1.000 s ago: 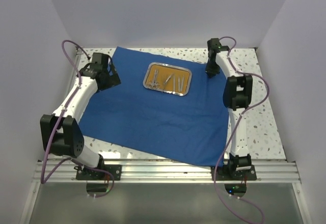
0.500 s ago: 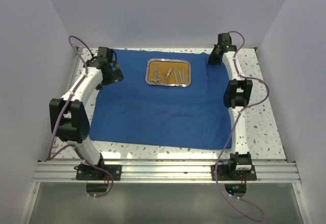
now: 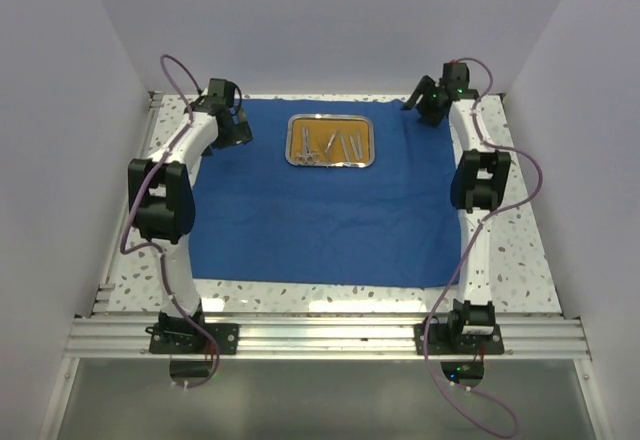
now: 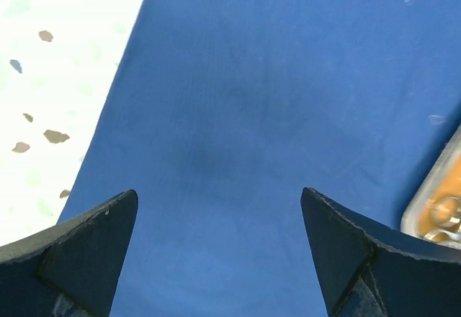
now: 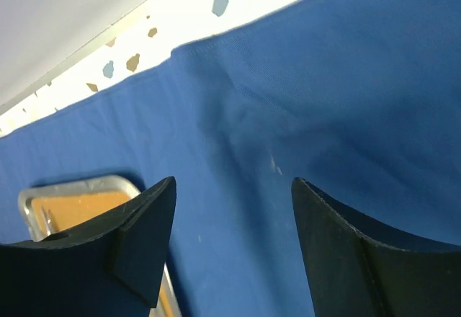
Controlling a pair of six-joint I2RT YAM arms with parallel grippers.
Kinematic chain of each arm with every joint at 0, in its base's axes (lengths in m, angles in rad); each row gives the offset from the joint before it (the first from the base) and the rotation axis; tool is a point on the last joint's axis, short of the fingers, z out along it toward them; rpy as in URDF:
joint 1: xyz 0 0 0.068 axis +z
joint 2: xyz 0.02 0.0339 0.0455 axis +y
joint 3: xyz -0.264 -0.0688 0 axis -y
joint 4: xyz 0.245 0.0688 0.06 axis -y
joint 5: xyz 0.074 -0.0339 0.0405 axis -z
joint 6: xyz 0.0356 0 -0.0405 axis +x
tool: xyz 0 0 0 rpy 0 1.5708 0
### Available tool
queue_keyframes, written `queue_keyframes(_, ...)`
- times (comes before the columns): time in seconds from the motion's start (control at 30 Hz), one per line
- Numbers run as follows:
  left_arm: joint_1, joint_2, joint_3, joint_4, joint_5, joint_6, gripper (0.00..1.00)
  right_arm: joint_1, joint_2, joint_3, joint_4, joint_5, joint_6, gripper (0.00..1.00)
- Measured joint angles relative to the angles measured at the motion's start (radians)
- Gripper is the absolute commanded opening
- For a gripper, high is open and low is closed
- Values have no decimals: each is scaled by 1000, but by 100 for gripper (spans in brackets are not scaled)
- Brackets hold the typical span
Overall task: Open and lay out the surgical kit
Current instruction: Smooth out the surgical kit at the center of the board.
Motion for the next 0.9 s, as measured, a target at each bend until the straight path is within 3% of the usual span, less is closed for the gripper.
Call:
queue_keyframes(0.1,1,53,0,23,3,33,99,-25,-139,-134,-22,5,-8,70)
queue_keyframes(0.27,20,147,0,80,36,81,99,-53,-524,-433,-17,21,-31,70)
queue_keyframes(0.47,102,185,8,114,82,95,100,-40,-884,-637,-49,60,-50,70)
queue_keyframes(0.73,243,188,-4,157,90,78,99,-36,-982,-690,-171,127,-69,70)
queue_keyframes(0.9,240,190,20,129,87,76,100,-36,-982,-694,-218,143,-85,70)
